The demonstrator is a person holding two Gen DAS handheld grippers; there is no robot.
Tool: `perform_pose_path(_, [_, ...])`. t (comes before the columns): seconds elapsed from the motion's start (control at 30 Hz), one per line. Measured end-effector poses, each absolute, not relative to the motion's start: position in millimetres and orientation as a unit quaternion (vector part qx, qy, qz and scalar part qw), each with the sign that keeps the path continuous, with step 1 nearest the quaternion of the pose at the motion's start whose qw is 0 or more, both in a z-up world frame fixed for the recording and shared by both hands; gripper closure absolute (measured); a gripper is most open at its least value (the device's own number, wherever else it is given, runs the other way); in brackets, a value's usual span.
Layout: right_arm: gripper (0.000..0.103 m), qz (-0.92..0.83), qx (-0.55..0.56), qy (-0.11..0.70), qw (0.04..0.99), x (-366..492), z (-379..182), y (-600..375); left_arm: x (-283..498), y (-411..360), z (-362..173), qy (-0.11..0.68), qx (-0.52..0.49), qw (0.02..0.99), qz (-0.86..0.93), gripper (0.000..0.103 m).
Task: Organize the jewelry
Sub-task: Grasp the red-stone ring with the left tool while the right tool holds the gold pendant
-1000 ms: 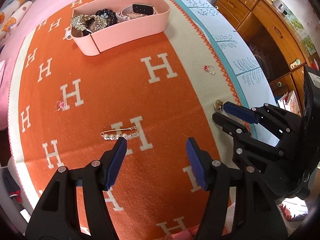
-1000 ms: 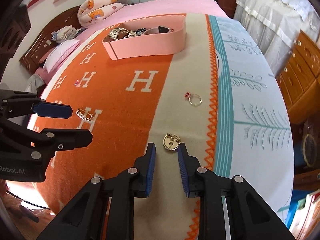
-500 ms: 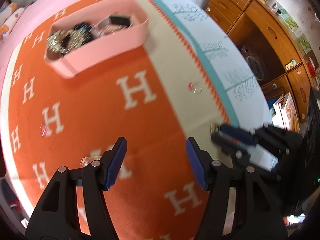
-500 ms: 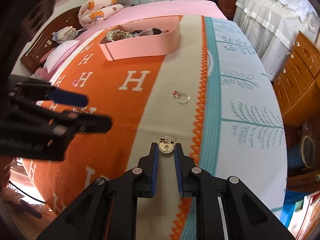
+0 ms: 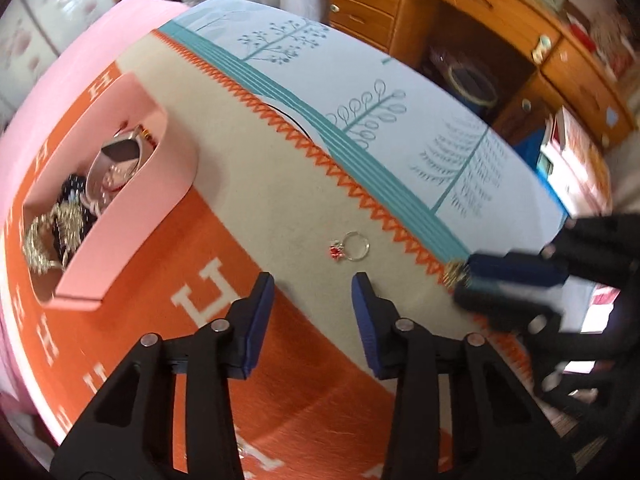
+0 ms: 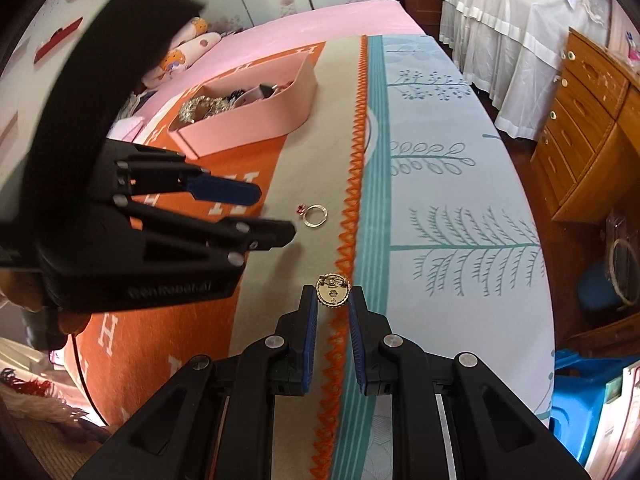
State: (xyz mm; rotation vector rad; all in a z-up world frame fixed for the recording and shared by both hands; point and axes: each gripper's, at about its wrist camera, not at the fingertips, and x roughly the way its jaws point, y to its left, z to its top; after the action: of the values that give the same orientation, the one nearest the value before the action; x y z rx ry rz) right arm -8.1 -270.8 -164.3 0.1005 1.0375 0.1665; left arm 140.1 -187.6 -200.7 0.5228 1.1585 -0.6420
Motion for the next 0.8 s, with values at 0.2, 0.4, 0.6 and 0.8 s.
perform_pose_path(0.2, [0.088, 0.065, 0.076, 0.493, 0.864, -5, -164, -286, 151, -198, -204, 0.523, 0.251, 0.753, -0.310, 0.071])
perform_pose_path(0.4, [0.088, 0.057, 0.094, 0.498, 0.860, -4, -170, -296, 149, -209, -204, 0.513, 0.260, 0.745, -0.337, 0.080])
perform_pose_path(0.6, [0.088, 0.051, 0.103, 0.499, 0.859, -5, -172, -302, 150, -210, -204, 0.512, 0.251, 0.746, -0.343, 0.092])
perform_pose_path(0.8, [0.088, 0.049, 0.111, 0.500, 0.858, -3, -174, -307, 147, -209, -201, 0.505, 0.241, 0.757, -0.339, 0.097])
